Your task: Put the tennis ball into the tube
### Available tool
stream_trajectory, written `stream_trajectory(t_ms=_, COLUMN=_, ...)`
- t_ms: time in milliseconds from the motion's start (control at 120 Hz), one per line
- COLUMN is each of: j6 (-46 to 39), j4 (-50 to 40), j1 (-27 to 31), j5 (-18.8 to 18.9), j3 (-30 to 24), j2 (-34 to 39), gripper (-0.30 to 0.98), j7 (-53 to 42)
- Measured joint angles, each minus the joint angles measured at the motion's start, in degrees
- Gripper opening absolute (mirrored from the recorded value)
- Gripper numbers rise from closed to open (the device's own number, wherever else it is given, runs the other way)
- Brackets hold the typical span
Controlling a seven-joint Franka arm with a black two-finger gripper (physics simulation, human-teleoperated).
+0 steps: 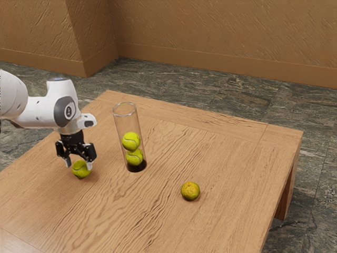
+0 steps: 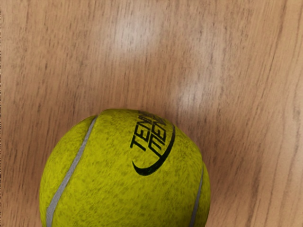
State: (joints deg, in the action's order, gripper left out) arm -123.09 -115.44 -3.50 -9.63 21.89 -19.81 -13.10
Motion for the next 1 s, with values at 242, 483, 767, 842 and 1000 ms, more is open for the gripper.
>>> stream_trajectory(t_ms=242, j6=-1.91, j4=1.14, j1=1.07, j5=-1.56, j3=-0.52, j2=-3.20, gripper=0.67, j7=-0.96)
stream_trajectory(t_ms=483, j6=-2.86, j4=0.88, j1=1.04, j5=-2.18, j3=-0.65, j2=-5.09, gripper=0.67, j7=-1.63)
stream_trajectory(t_ms=767, j6=-2.99, j4=0.87, j1=0.97, j5=-2.21, j3=-0.62, j2=-4.74, gripper=0.55, j7=-2.58)
stream_trajectory(t_ms=842, j6=-2.94, j4=0.95, j1=1.00, j5=-2.15, j3=-0.62, j2=-4.69, gripper=0.51, j7=-2.86)
stream_trajectory(t_ms=1000, j6=-2.82, j4=0.99, j1=1.03, j5=-2.09, j3=-0.59, j2=-4.45, gripper=0.45, j7=-3.34)
